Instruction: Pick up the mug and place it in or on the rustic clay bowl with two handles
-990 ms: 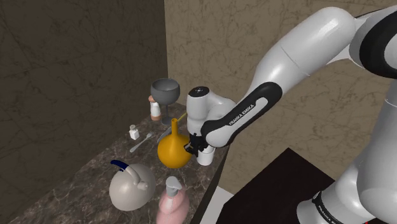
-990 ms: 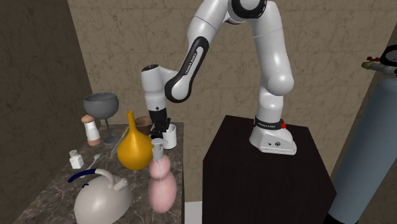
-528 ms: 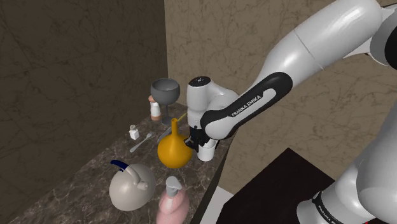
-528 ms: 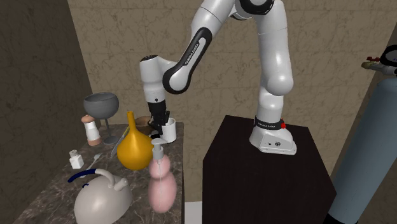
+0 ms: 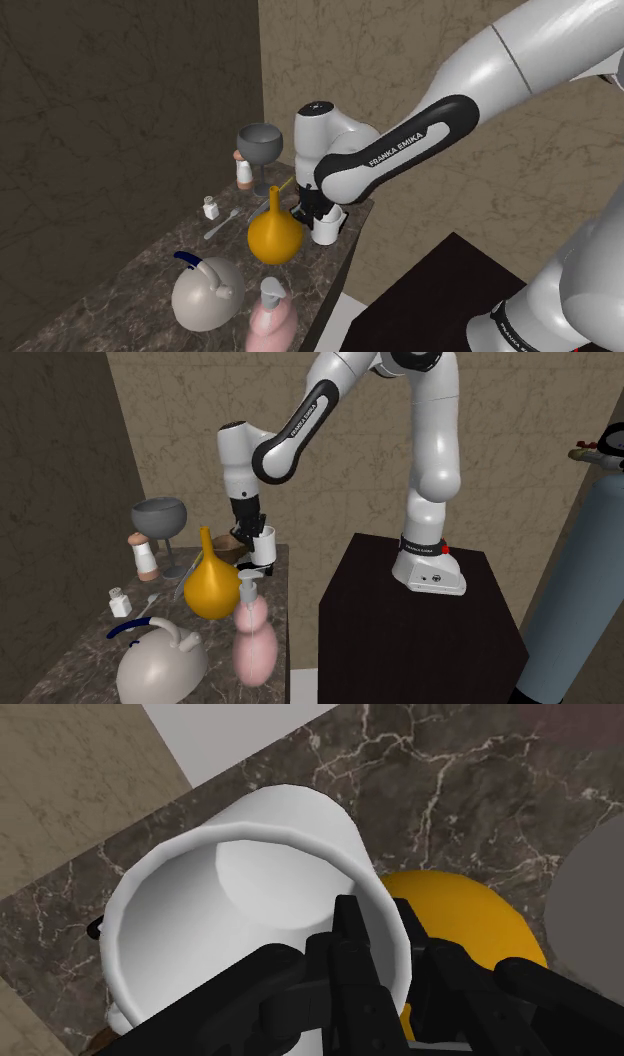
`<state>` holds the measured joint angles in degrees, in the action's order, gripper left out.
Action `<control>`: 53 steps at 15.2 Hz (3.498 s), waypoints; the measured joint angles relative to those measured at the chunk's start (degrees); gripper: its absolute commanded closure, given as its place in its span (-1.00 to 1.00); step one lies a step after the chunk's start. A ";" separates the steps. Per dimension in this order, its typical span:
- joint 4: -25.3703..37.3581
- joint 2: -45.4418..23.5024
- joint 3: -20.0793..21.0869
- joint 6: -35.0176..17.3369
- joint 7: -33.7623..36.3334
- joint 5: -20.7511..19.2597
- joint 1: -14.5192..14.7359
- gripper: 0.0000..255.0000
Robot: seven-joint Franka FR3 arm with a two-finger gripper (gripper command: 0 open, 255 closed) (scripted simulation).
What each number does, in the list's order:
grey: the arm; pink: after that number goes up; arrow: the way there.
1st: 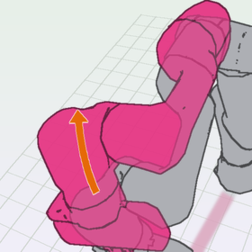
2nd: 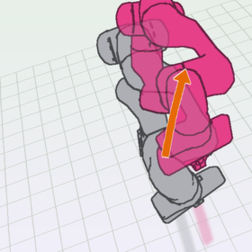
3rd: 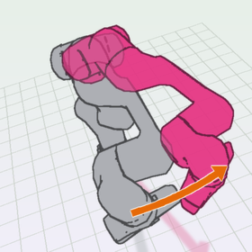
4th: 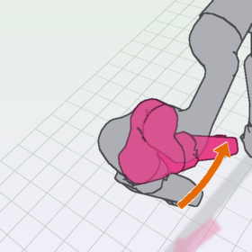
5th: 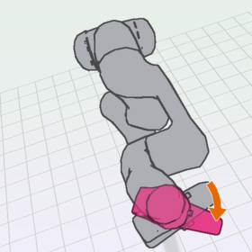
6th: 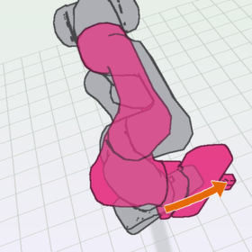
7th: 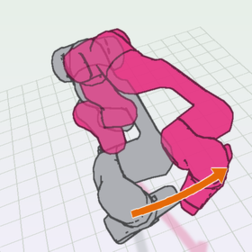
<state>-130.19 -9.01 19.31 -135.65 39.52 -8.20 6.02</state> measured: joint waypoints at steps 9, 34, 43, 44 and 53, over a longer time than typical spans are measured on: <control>13.13 -7.74 -3.80 5.20 -7.72 -1.71 -4.18 1.00; 61.77 -39.27 -9.55 21.45 -22.89 -3.72 -9.43 1.00; 60.53 -42.75 -9.99 16.75 -22.30 -4.29 -9.27 1.00; 60.60 -43.09 -10.02 16.51 -22.28 -4.32 -9.25 1.00; 60.72 -43.43 -10.06 16.22 -22.26 -4.37 -9.23 -1.00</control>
<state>-69.47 -52.44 9.25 -119.43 17.26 -12.56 -3.21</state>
